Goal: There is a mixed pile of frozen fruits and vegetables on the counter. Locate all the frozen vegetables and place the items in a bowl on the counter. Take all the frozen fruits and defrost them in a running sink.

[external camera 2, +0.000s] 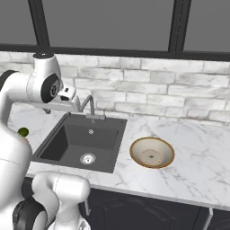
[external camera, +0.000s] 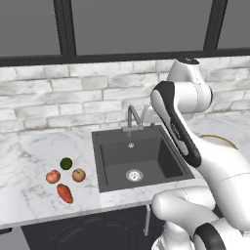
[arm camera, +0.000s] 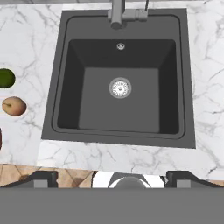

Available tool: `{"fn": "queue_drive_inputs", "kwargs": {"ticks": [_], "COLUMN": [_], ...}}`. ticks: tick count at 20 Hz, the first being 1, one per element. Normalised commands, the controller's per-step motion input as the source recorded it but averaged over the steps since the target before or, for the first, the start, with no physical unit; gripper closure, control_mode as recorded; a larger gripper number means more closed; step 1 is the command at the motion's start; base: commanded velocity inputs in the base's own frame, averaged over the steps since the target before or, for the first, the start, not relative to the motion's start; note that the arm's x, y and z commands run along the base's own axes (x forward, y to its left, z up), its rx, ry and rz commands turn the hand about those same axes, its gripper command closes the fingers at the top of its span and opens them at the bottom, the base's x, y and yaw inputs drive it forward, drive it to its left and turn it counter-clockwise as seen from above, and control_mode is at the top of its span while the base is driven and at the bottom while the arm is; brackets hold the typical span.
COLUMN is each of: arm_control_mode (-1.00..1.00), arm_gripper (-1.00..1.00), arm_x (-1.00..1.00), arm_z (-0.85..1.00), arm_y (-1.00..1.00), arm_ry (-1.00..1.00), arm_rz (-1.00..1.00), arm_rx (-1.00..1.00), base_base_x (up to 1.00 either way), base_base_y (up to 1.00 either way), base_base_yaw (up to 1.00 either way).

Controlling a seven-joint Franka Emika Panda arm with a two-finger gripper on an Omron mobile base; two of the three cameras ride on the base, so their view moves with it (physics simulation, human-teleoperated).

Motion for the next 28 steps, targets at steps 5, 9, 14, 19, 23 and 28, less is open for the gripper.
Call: {"fn": "queue_drive_inputs", "kwargs": {"ticks": [5, 9, 14, 19, 23, 28], "arm_control_mode": [-1.0, -1.0, -1.0, -1.0, -1.0, -1.0], "arm_gripper": [-1.0, -1.0, -1.0, -1.0, -1.0, -1.0], "arm_x": [-0.39, -0.26, 0.04, 0.07, 0.0, 0.0], "arm_z": [-0.05, -0.05, -0.06, -0.08, -0.23, -0.28], "arm_y": [0.19, 0.29, 0.3, 0.43, 0.55, 0.59], "arm_ry": [0.01, 0.04, 0.03, 0.02, 0.1, 0.13], "arm_rz": [-0.03, -0.05, -0.09, -0.07, 0.0, 0.0], "arm_rx": [0.01, 0.0, 0.0, 0.0, 0.0, 0.0], "base_base_x": [0.0, 0.0, 0.0, 0.0, 0.0, 0.0], "base_base_y": [0.0, 0.0, 0.0, 0.0, 0.0, 0.0], "base_base_yaw": [0.0, 0.0, 0.0, 0.0, 0.0, 0.0]}}
